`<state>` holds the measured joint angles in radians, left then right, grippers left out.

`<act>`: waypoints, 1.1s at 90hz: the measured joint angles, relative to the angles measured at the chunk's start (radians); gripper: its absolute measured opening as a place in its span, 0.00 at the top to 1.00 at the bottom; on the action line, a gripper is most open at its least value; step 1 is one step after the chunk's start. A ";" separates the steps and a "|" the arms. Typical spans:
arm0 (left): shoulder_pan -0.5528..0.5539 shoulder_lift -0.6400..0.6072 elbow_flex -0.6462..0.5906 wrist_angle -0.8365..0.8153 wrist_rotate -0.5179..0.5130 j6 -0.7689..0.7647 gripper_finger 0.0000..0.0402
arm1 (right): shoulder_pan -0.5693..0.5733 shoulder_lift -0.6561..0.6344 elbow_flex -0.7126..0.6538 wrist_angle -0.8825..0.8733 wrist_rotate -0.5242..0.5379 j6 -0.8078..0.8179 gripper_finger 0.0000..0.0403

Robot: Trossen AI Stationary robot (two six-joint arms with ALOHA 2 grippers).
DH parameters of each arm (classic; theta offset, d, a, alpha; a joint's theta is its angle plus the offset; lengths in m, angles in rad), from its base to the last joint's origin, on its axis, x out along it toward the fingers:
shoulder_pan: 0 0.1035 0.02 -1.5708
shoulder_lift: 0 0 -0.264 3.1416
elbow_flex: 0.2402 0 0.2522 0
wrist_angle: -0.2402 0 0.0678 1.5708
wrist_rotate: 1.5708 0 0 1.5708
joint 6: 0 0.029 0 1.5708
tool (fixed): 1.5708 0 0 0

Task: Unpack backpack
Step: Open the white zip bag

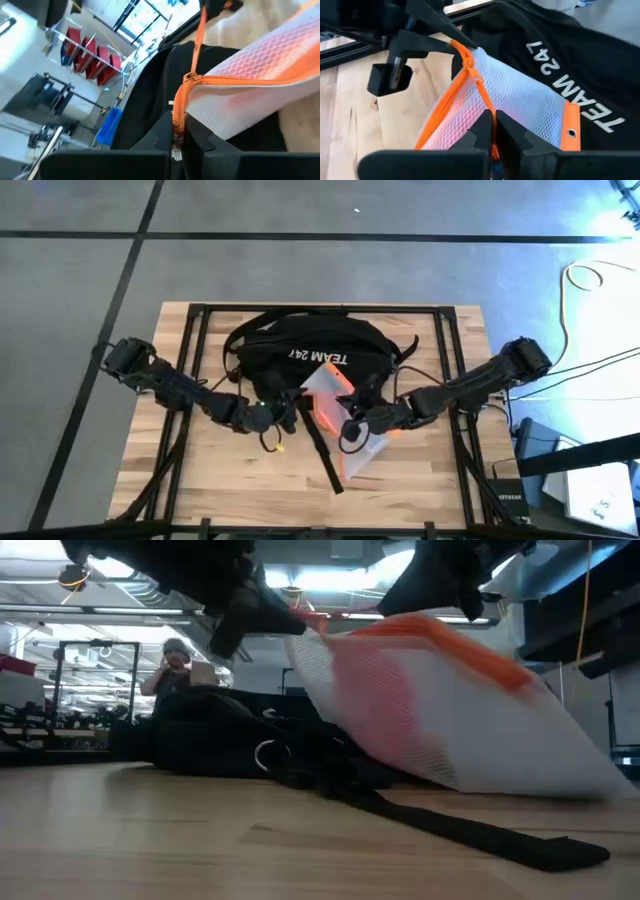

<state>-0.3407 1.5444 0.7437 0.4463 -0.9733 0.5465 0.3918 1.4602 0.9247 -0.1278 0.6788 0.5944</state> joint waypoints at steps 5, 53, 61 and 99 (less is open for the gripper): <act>0.015 0.000 0.000 0.002 -0.002 -0.009 1.00 | 0.002 -0.006 0.000 -0.002 -0.001 0.000 1.00; 0.066 -0.059 -0.002 0.012 -0.026 -0.005 1.00 | 0.036 -0.010 0.000 -0.054 -0.033 -0.063 1.00; 0.060 -0.066 -0.002 0.012 -0.020 -0.001 1.00 | 0.033 -0.010 0.000 -0.024 -0.031 -0.089 0.99; 0.035 -0.072 0.050 0.023 -0.025 -0.064 1.00 | 0.083 0.153 -0.001 0.372 -0.159 -0.706 0.62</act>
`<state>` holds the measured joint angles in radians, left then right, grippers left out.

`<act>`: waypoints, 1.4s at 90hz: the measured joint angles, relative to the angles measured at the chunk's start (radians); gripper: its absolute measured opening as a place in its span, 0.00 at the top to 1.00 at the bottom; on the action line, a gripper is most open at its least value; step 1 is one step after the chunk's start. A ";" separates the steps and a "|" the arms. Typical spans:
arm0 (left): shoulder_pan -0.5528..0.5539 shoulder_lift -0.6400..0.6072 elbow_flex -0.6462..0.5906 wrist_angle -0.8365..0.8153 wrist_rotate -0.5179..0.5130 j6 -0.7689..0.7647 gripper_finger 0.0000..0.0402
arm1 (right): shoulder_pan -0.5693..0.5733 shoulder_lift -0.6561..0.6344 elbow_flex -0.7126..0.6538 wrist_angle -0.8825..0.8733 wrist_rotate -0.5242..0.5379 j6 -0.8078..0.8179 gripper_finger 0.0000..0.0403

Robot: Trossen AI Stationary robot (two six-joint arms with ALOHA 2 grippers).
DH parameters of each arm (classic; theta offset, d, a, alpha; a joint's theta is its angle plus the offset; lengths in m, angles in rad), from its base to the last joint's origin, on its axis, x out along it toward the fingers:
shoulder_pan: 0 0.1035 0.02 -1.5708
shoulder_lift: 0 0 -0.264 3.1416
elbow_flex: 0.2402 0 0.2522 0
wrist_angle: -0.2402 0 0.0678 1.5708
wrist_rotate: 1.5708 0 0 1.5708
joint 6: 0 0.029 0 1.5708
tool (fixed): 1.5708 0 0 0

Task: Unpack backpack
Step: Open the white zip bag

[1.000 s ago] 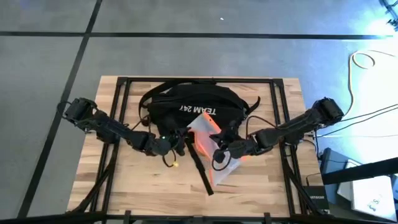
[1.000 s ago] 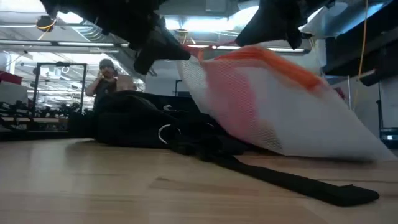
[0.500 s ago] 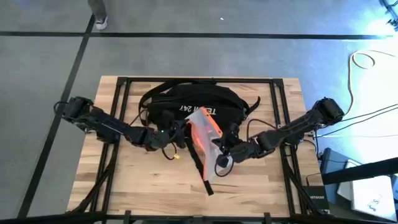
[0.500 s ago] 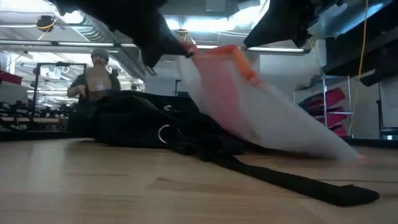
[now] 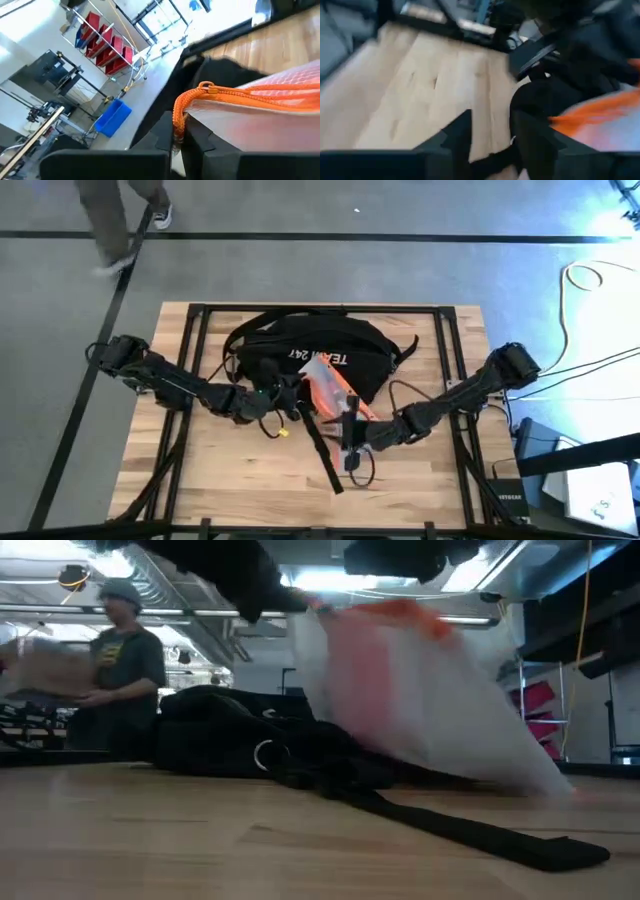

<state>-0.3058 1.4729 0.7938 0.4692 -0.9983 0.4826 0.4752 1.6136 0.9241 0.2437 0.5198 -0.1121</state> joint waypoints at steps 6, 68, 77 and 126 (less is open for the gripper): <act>-0.009 -0.002 0.025 0.000 -0.019 0.028 1.00 | 0.020 0.007 0.000 0.000 0.059 -0.104 0.54; -0.083 -0.002 0.144 -0.017 -0.029 0.091 1.00 | 0.110 0.098 0.000 0.121 0.623 -0.754 0.40; -0.089 -0.002 0.150 -0.016 -0.030 0.095 1.00 | 0.099 0.124 0.000 0.193 0.633 -0.853 0.44; -0.095 -0.002 0.151 -0.021 -0.029 0.101 1.00 | 0.072 0.135 0.000 0.363 0.684 -0.913 0.55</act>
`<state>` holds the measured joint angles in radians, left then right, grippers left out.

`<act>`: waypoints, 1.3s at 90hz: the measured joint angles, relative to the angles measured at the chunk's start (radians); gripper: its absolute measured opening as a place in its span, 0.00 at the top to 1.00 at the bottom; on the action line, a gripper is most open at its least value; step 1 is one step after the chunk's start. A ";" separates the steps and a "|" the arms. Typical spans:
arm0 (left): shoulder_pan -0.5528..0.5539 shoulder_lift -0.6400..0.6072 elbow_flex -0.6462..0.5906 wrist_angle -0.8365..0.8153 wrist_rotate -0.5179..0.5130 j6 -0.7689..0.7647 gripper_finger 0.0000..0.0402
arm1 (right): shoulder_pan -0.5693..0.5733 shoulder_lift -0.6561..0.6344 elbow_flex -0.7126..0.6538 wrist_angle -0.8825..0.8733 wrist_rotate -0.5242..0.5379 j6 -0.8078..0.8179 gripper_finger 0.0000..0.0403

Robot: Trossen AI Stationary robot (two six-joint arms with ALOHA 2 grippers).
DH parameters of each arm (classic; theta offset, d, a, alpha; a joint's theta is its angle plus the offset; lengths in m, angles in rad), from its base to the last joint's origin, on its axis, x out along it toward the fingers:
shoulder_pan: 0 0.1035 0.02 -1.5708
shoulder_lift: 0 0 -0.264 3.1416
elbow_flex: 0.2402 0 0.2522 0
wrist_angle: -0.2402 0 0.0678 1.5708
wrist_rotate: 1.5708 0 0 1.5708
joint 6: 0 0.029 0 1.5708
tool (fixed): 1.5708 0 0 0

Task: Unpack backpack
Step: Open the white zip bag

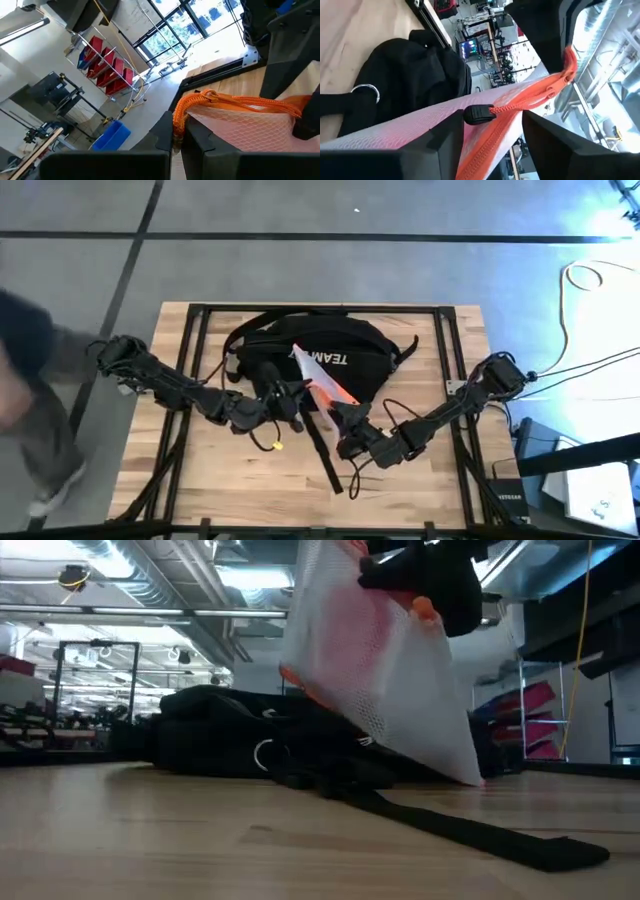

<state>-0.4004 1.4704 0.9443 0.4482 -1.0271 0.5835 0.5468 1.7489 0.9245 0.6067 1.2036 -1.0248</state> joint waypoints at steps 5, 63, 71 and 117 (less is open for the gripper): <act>0.000 0.000 0.000 -0.001 0.000 0.000 1.00 | -0.006 0.000 0.000 -0.001 0.000 0.003 0.55; 0.000 0.000 0.000 -0.023 0.003 0.000 1.00 | -0.011 0.000 0.000 0.115 -0.020 0.050 0.85; 0.000 0.000 0.000 -0.023 0.003 0.000 1.00 | -0.011 0.000 0.000 0.131 -0.046 0.099 0.85; -0.001 0.000 0.000 -0.023 0.004 0.000 1.00 | -0.018 0.000 0.000 0.126 -0.098 0.218 0.73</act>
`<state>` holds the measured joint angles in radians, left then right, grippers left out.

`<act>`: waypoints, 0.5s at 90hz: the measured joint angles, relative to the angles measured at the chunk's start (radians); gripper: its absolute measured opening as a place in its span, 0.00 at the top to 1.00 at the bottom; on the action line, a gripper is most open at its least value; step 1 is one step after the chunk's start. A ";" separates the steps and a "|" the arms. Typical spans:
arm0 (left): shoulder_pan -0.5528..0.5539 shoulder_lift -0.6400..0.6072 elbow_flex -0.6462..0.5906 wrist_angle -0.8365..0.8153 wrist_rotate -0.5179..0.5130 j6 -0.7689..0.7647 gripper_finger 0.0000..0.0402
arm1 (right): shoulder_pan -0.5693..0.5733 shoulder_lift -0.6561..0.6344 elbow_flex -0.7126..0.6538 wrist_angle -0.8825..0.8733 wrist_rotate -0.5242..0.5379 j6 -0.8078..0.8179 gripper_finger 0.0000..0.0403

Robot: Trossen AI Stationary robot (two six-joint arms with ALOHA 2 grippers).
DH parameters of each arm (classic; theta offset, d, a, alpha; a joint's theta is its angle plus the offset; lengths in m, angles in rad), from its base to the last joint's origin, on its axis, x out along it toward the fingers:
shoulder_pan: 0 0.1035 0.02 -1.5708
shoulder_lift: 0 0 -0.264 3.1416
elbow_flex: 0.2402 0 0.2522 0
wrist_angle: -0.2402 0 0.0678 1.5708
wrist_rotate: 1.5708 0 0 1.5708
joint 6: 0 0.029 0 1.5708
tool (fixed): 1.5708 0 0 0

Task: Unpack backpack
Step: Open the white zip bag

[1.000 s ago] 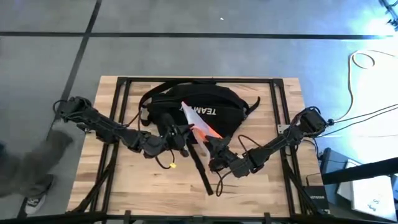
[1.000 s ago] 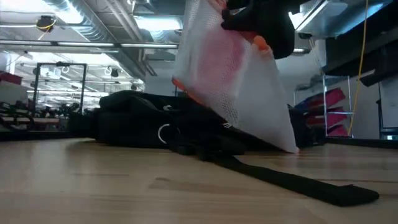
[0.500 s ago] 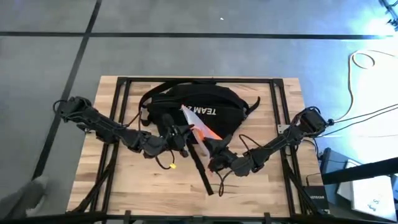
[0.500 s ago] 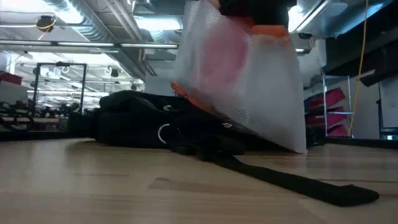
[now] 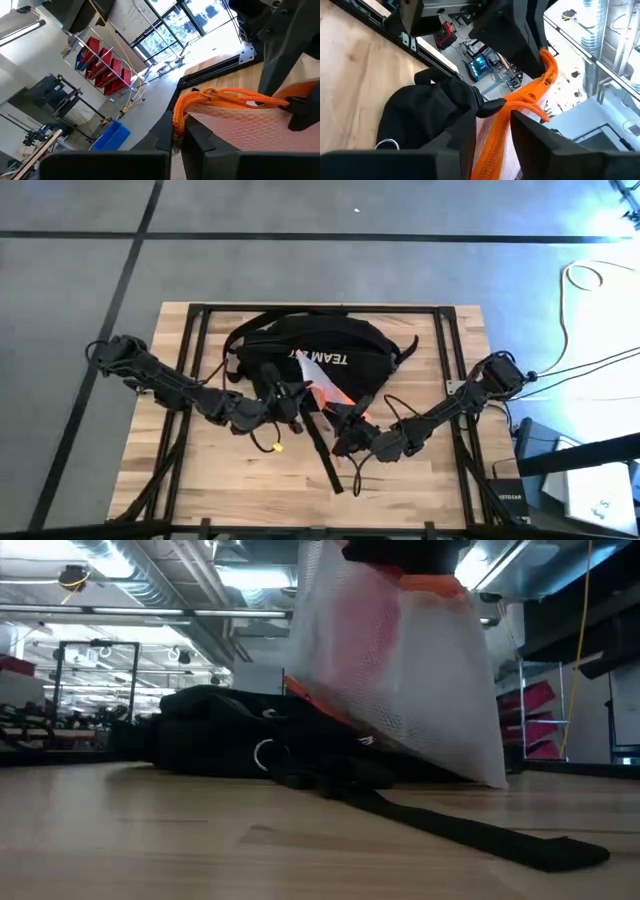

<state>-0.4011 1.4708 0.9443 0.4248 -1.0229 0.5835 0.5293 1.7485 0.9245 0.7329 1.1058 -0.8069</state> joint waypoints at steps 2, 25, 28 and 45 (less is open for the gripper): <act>0.000 0.000 0.000 0.000 0.000 0.000 1.00 | 0.000 0.000 0.000 0.000 0.000 -0.007 0.72; 0.000 0.000 0.000 -0.005 0.000 0.000 1.00 | 0.000 0.000 0.000 0.004 -0.052 0.024 0.59; 0.001 0.000 0.000 -0.006 0.000 0.000 1.00 | 0.000 0.000 0.000 0.005 -0.073 0.050 0.57; 0.001 0.000 0.000 -0.025 -0.001 -0.007 1.00 | 0.000 -0.001 0.001 0.028 -0.156 0.217 0.49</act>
<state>-0.3998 1.4708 0.9443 0.4000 -1.0237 0.5767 0.5294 1.7477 0.9253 0.7608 0.9493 -0.5904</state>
